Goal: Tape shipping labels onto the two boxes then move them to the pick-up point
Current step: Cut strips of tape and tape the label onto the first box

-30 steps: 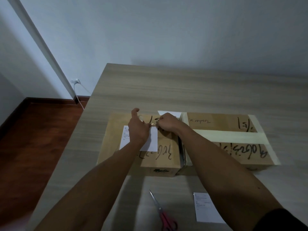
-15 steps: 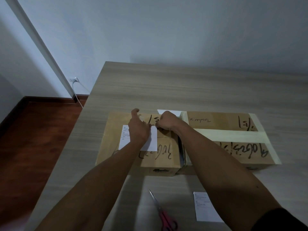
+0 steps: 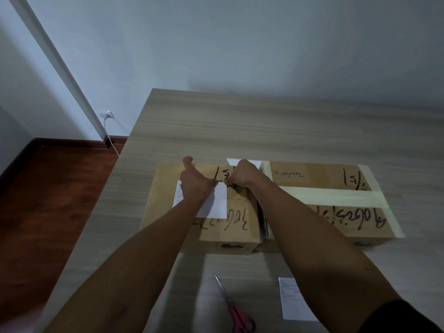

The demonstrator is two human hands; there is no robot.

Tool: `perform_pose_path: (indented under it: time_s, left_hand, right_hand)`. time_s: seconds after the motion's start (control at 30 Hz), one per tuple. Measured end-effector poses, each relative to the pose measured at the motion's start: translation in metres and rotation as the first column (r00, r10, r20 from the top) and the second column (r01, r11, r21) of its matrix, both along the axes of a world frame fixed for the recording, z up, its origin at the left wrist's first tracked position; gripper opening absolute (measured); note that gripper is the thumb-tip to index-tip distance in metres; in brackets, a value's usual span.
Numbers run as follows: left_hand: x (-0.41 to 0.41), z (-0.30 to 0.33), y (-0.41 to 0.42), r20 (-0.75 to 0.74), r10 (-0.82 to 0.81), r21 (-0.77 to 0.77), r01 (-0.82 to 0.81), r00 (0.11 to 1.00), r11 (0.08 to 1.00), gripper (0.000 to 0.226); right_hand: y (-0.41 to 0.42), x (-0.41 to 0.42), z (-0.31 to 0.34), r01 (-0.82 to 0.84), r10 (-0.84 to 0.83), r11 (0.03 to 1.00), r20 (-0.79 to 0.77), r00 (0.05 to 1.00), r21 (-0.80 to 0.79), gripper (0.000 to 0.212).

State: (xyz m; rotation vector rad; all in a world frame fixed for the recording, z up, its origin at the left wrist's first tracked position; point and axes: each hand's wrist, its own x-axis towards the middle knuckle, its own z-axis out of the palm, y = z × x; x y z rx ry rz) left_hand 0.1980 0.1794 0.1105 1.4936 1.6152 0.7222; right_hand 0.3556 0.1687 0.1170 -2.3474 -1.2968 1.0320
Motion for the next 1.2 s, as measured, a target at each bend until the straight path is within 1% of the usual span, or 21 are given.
perform_pose_path:
  time_s: [0.2, 0.33, 0.37, 0.43, 0.5, 0.57, 0.63, 0.7, 0.77, 0.87, 0.93, 1.07, 1.13, 1.2]
  left_hand:
    - [-0.001, -0.007, 0.004, 0.008, 0.030, -0.015, -0.030, 1.000, 0.999, 0.099]
    - [-0.006, -0.004, -0.001, 0.042, 0.025, 0.009, -0.026, 0.999, 1.000, 0.097]
    - [-0.008, -0.003, -0.002, 0.052, 0.004, 0.030, -0.005, 0.999, 1.000, 0.095]
    - [-0.012, -0.002, -0.006, 0.115, -0.062, 0.094, 0.051, 0.991, 0.994, 0.093]
    - [-0.019, 0.003, -0.013, 0.192, -0.144, 0.135, 0.119, 0.971, 0.984, 0.087]
    - [-0.022, 0.008, -0.020, 0.239, -0.206, 0.140, 0.176, 0.949, 0.974, 0.073]
    - [-0.025, 0.017, -0.031, 0.255, -0.258, 0.157, 0.223, 0.932, 0.962, 0.059]
    - [-0.026, 0.021, -0.038, 0.267, -0.296, 0.161, 0.260, 0.917, 0.952, 0.057]
    - [-0.029, 0.023, -0.048, 0.255, -0.347, 0.192, 0.305, 0.902, 0.933, 0.059]
    - [-0.033, 0.030, -0.065, 0.208, -0.412, 0.204, 0.373, 0.887, 0.905, 0.063]
    - [-0.037, 0.034, -0.074, 0.215, -0.426, 0.206, 0.385, 0.879, 0.900, 0.062]
    - [-0.044, 0.035, -0.087, 0.180, -0.472, 0.216, 0.433, 0.863, 0.875, 0.069]
    - [-0.046, 0.036, -0.094, 0.175, -0.490, 0.212, 0.453, 0.854, 0.866, 0.071]
    - [-0.046, 0.036, -0.100, 0.177, -0.497, 0.195, 0.465, 0.849, 0.864, 0.072]
  right_hand:
    - [-0.005, -0.004, 0.000, 0.056, -0.055, 0.998, -0.029, 0.998, 0.016, 0.040]
    - [-0.006, -0.005, 0.002, 0.056, -0.056, 0.998, -0.003, 0.998, 0.001, 0.019]
    - [-0.007, -0.005, 0.000, 0.063, -0.063, 0.998, -0.008, 0.998, 0.022, 0.016]
    - [-0.015, -0.009, 0.001, 0.104, -0.100, 0.988, -0.047, 0.994, 0.110, 0.017]
    - [-0.026, -0.017, 0.007, 0.185, -0.155, 0.957, -0.147, 0.977, 0.225, 0.007]
    - [-0.033, -0.023, 0.016, 0.286, -0.193, 0.912, -0.309, 0.931, 0.295, 0.018]
    - [-0.042, -0.030, 0.031, 0.341, -0.173, 0.880, -0.445, 0.878, 0.331, 0.019]
    - [-0.046, -0.034, 0.042, 0.362, -0.140, 0.867, -0.528, 0.837, 0.343, 0.019]
    - [-0.056, -0.038, 0.051, 0.366, -0.107, 0.862, -0.579, 0.808, 0.351, 0.021]
    - [-0.072, -0.038, 0.057, 0.341, -0.076, 0.874, -0.595, 0.800, 0.346, 0.022]
    - [-0.084, -0.037, 0.057, 0.320, -0.059, 0.883, -0.593, 0.803, 0.345, 0.025]
    - [-0.105, -0.033, 0.054, 0.269, -0.049, 0.908, -0.555, 0.830, 0.321, 0.040]
    - [-0.114, -0.033, 0.054, 0.245, -0.035, 0.919, -0.554, 0.832, 0.309, 0.041]
    - [-0.121, -0.035, 0.054, 0.244, -0.036, 0.925, -0.571, 0.820, 0.292, 0.036]
